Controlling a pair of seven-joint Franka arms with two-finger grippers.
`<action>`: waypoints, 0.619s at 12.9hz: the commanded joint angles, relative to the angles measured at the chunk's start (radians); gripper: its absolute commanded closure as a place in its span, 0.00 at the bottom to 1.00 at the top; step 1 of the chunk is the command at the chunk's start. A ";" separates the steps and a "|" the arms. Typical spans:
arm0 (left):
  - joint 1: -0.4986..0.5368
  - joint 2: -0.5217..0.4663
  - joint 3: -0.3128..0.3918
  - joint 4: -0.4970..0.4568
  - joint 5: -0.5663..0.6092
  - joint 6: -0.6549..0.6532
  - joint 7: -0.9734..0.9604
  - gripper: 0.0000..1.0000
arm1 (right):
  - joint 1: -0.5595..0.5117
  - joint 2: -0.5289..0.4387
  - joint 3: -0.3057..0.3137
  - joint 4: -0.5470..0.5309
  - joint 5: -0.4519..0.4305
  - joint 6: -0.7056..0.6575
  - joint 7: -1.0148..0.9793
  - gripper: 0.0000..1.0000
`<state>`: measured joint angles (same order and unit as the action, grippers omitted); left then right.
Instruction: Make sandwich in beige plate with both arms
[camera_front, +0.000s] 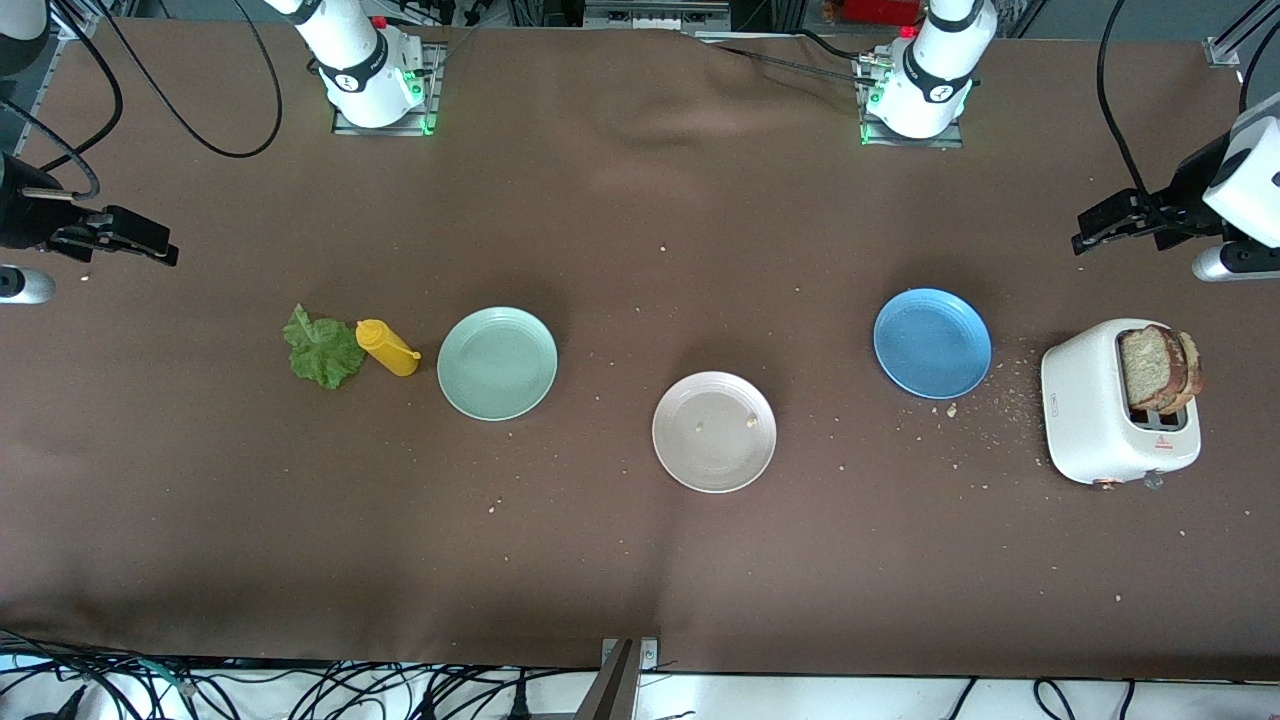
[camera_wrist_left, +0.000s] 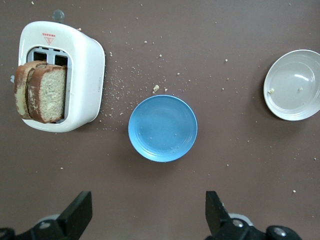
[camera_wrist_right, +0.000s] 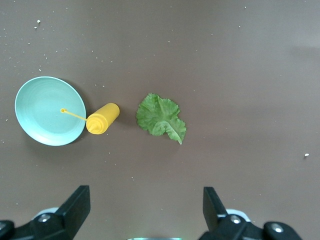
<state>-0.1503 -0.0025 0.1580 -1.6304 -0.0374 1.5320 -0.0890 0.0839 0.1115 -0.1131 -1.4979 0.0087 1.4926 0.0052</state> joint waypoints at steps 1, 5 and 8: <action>0.005 -0.002 -0.012 -0.011 0.031 0.014 0.003 0.00 | 0.000 0.002 -0.002 0.018 0.019 -0.015 -0.001 0.00; 0.005 -0.001 -0.012 -0.011 0.031 0.014 0.003 0.00 | 0.000 0.002 -0.002 0.018 0.019 -0.018 -0.007 0.00; 0.005 0.004 -0.012 -0.011 0.033 0.014 0.003 0.00 | 0.000 0.002 -0.002 0.018 0.019 -0.018 -0.007 0.00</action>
<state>-0.1503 0.0034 0.1561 -1.6317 -0.0374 1.5321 -0.0890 0.0839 0.1115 -0.1131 -1.4979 0.0087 1.4926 0.0052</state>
